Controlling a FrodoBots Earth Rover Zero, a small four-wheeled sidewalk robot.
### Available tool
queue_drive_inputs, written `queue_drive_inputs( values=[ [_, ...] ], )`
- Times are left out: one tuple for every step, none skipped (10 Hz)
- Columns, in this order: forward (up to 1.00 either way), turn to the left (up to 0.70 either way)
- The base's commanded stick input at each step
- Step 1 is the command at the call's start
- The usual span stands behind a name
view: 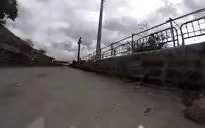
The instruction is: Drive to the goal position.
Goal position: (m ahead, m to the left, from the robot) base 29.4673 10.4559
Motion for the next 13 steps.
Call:
queue_drive_inputs(
  values=[
    [1.0,0.0],
    [1.0,0.0],
    [1.0,0.0],
    [1.0,0.4],
    [1.0,0.4],
    [1.0,0.36],
    [1.0,0.21],
    [1.0,0.05],
    [1.0,0.0],
    [1.0,0.0],
    [1.0,0.0],
    [1.0,0.0],
    [1.0,0.0]
  ],
)
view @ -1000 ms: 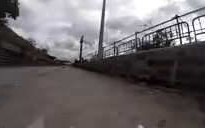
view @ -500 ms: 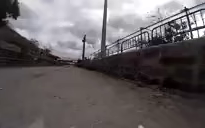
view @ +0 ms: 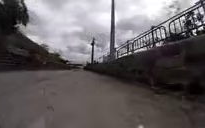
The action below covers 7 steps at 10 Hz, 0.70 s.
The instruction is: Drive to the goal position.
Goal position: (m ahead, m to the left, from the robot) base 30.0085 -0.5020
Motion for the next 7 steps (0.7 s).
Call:
queue_drive_inputs(
  values=[
    [1.0,0.0],
    [1.0,0.0],
    [1.0,0.0],
    [1.0,0.0],
    [1.0,0.0],
    [1.0,0.0],
    [1.0,0.0]
  ],
)
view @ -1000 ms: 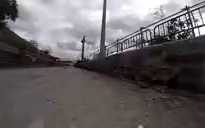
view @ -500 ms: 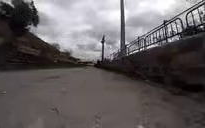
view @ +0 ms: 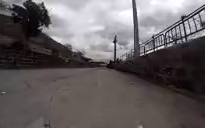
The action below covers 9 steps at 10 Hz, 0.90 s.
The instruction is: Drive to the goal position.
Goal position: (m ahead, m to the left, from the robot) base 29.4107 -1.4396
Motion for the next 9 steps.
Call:
queue_drive_inputs(
  values=[
    [1.0,0.0],
    [1.0,0.0],
    [1.0,0.0],
    [1.0,0.0],
    [1.0,0.0],
    [1.0,0.0],
    [1.0,-0.4],
    [1.0,-0.4],
    [1.0,-0.4]
  ],
)
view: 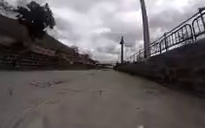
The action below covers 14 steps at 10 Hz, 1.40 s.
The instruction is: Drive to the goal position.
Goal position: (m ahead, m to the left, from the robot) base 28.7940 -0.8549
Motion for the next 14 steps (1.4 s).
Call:
queue_drive_inputs(
  values=[
    [1.0,0.0],
    [1.0,0.0],
    [1.0,0.0],
    [1.0,0.0],
    [1.0,0.0],
    [1.0,0.0],
    [1.0,0.0],
    [1.0,0.0],
    [1.0,0.0],
    [1.0,0.0],
    [1.0,0.0],
    [1.0,0.0],
    [1.0,0.0],
    [1.0,0.0]
  ],
)
